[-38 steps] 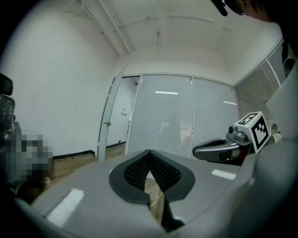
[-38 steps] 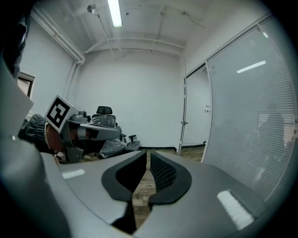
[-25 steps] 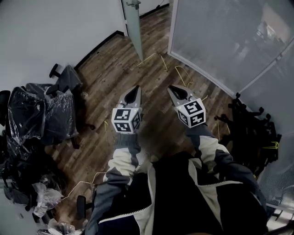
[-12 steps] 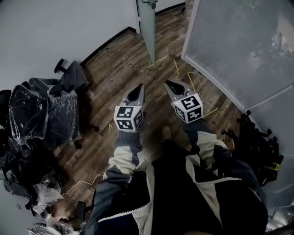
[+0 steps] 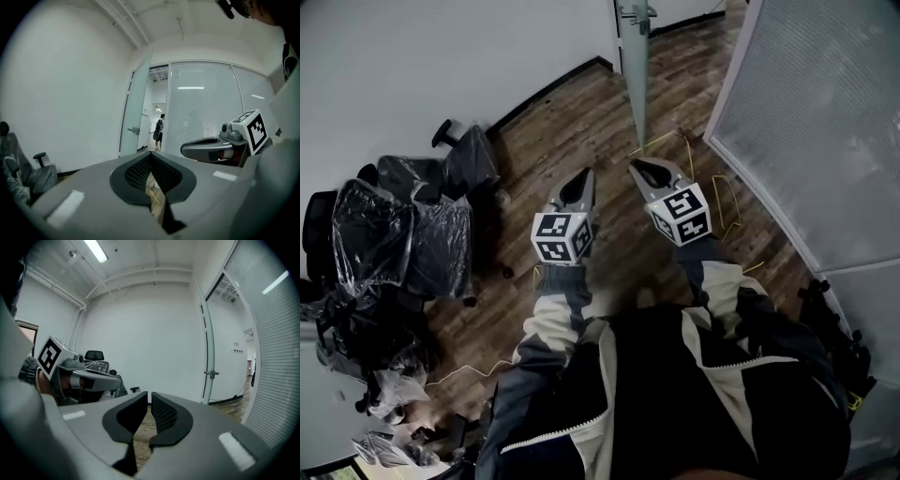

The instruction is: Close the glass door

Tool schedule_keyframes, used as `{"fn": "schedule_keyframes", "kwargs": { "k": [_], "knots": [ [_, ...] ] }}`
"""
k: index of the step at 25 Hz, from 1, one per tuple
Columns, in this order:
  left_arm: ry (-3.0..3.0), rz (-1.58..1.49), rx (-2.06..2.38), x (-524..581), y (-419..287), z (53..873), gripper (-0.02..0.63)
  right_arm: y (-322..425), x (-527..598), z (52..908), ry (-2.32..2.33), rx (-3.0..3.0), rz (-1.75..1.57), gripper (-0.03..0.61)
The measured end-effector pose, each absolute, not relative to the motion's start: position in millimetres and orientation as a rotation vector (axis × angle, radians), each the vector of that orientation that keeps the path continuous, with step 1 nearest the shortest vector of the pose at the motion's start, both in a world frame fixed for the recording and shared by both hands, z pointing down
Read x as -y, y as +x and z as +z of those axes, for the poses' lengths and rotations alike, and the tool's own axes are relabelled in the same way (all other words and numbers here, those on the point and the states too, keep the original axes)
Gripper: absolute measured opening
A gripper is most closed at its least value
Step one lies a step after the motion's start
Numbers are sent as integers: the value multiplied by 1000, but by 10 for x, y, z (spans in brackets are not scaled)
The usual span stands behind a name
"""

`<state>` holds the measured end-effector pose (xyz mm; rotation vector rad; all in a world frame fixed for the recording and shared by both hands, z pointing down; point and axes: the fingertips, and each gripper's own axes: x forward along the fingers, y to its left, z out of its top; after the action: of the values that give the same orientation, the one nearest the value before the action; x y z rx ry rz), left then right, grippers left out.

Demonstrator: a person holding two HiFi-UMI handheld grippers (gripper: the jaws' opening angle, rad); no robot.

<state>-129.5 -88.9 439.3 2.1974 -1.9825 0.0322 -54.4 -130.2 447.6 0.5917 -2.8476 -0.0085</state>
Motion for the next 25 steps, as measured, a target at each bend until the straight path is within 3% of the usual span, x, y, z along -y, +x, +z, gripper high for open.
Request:
{"fn": "schedule_keyframes", "kwargs": {
  "k": [15, 25],
  "knots": [
    [2195, 23, 1975, 2248, -2151, 4506, 2, -1400, 2669, 4531, 591, 2842, -17, 31],
    [2363, 51, 1837, 3422, -3331, 4373, 2, -2447, 3818, 4346, 873, 2778, -43, 31]
  ]
}}
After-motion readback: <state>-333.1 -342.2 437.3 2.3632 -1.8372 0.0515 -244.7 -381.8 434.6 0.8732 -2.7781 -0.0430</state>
